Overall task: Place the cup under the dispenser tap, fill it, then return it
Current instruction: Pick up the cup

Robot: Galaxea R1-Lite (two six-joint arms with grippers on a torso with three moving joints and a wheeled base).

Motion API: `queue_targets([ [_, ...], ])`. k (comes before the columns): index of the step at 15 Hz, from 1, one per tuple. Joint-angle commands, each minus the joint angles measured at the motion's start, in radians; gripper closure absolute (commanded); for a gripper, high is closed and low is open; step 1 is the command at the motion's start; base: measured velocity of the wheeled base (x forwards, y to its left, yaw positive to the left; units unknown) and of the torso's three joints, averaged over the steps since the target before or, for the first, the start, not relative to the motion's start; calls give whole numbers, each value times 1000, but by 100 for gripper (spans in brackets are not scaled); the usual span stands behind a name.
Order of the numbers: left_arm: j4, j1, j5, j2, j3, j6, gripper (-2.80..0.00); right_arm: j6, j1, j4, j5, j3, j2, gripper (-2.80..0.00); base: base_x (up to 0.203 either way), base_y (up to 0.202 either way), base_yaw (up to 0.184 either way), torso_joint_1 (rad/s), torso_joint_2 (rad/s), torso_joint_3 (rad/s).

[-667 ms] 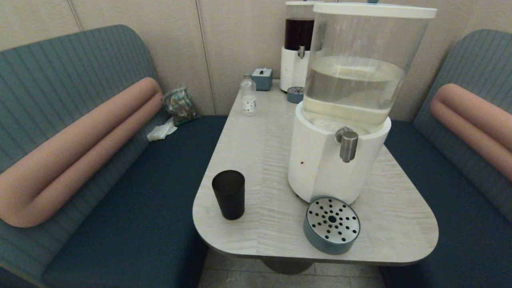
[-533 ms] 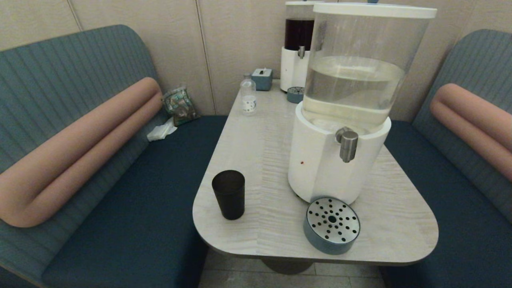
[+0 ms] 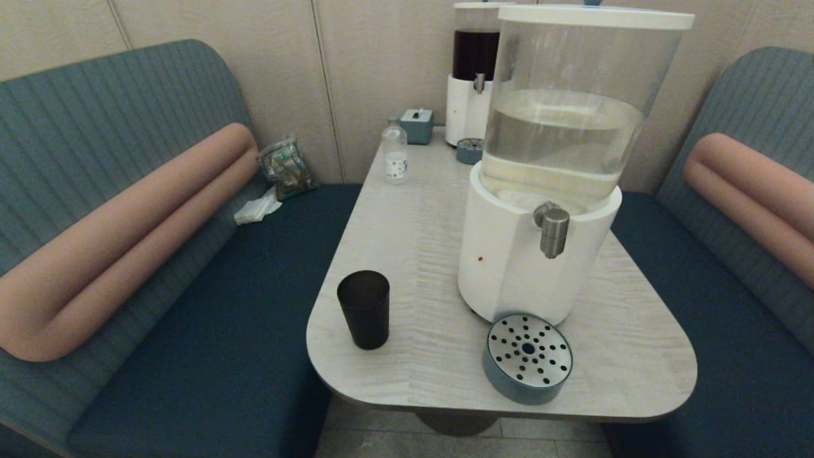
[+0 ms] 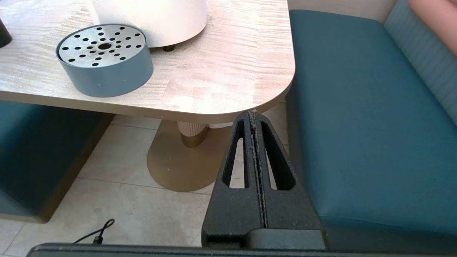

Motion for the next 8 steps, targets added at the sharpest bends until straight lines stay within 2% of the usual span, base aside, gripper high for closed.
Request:
queue_targets([
  [1, 10, 0, -25, 145, -98, -26, 0, -2, 0, 0, 0, 0, 0, 0, 0, 0, 0, 0, 0, 0],
  [3, -24, -4, -63, 309, -188, -60, 0, -2, 0, 0, 0, 0, 0, 0, 0, 0, 0, 0, 0, 0],
  [6, -198, -7, -161, 617, -266, -81, 0, -2, 0, 0, 0, 0, 0, 0, 0, 0, 0, 0, 0, 0],
  [7, -282, -7, -199, 723, -279, -80, -280, -2, 0, 0, 0, 0, 0, 0, 0, 0, 0, 0, 0, 0],
  [8, -369, -7, -232, 818, -289, -78, -280, -2, 0, 0, 0, 0, 0, 0, 0, 0, 0, 0, 0, 0],
])
